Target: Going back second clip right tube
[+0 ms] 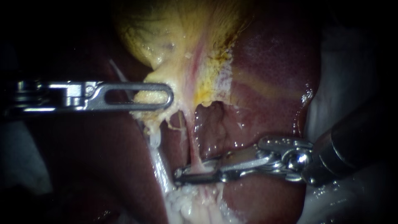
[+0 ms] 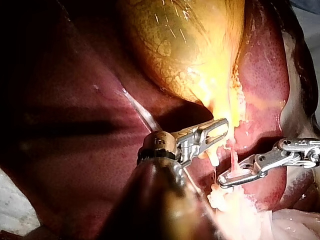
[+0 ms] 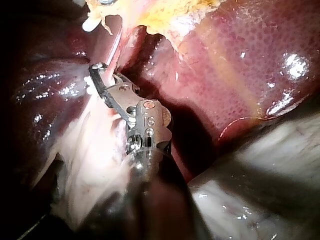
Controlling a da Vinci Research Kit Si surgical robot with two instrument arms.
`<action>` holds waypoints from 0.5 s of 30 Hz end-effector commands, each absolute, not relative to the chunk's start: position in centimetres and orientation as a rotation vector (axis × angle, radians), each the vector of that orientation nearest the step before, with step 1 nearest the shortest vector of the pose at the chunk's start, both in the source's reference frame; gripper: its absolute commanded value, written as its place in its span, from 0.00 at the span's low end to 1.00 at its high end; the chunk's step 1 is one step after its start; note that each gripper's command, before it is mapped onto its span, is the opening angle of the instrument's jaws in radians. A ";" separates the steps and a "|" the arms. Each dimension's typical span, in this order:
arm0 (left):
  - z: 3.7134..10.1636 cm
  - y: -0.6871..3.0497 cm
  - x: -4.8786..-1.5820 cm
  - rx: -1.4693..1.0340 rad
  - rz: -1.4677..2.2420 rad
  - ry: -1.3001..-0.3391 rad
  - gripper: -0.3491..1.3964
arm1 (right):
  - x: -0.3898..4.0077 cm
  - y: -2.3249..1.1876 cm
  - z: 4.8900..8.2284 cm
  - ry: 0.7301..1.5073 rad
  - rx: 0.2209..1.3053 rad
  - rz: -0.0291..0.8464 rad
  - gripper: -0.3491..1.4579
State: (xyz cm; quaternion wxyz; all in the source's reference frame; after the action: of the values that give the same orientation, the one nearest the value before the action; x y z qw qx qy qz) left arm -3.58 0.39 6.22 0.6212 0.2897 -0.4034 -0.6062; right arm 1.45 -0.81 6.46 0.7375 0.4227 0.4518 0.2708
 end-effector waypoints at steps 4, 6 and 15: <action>6.22 0.38 -3.58 0.665 -1.393 -0.927 0.00 | 1.45 -0.81 6.46 0.995 0.925 0.589 0.00; 6.22 0.38 -3.58 0.665 -1.393 -0.927 0.00 | 1.45 -0.82 6.45 0.995 0.925 0.589 0.00; 6.23 0.37 -3.58 0.664 -1.393 -0.927 0.00 | 1.51 -0.83 6.42 1.106 0.729 0.435 0.46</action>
State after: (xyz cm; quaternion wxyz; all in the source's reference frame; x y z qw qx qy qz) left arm -3.58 0.37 6.22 0.6213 0.2892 -0.4035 -0.6063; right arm 1.52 -0.83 6.42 0.7694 0.3215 0.5134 0.2026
